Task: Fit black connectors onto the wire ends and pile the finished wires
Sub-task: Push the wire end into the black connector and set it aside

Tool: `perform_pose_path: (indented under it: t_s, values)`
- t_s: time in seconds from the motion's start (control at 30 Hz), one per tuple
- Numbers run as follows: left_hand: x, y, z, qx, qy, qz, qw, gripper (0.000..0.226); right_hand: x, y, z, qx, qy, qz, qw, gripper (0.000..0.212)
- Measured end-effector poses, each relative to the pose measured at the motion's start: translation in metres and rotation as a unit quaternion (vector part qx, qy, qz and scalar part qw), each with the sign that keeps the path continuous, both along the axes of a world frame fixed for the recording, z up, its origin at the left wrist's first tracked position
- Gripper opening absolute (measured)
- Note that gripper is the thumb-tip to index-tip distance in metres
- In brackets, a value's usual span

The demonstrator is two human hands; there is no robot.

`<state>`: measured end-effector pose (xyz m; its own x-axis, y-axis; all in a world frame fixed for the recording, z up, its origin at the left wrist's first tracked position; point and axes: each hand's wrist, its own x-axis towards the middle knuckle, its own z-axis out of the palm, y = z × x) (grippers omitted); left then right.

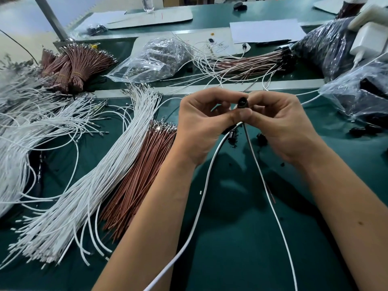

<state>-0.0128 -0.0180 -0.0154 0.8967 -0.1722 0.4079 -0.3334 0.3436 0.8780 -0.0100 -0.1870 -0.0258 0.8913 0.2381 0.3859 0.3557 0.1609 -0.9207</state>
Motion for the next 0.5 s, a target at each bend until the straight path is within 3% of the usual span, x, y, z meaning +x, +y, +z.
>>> perform_pose_path:
  t_s: [0.4, 0.5]
  values:
    - [0.0023, -0.0011, 0.0014, 0.020, -0.036, 0.001, 0.999, 0.035, 0.0031, -0.0047, -0.0019, -0.035, -0.010, -0.012, 0.999, 0.022]
    - [0.0029, 0.0000, 0.0012, 0.023, -0.032, 0.007, 0.999, 0.034, 0.0040, -0.0072, -0.0038, -0.068, -0.006, -0.008, 0.998, 0.035]
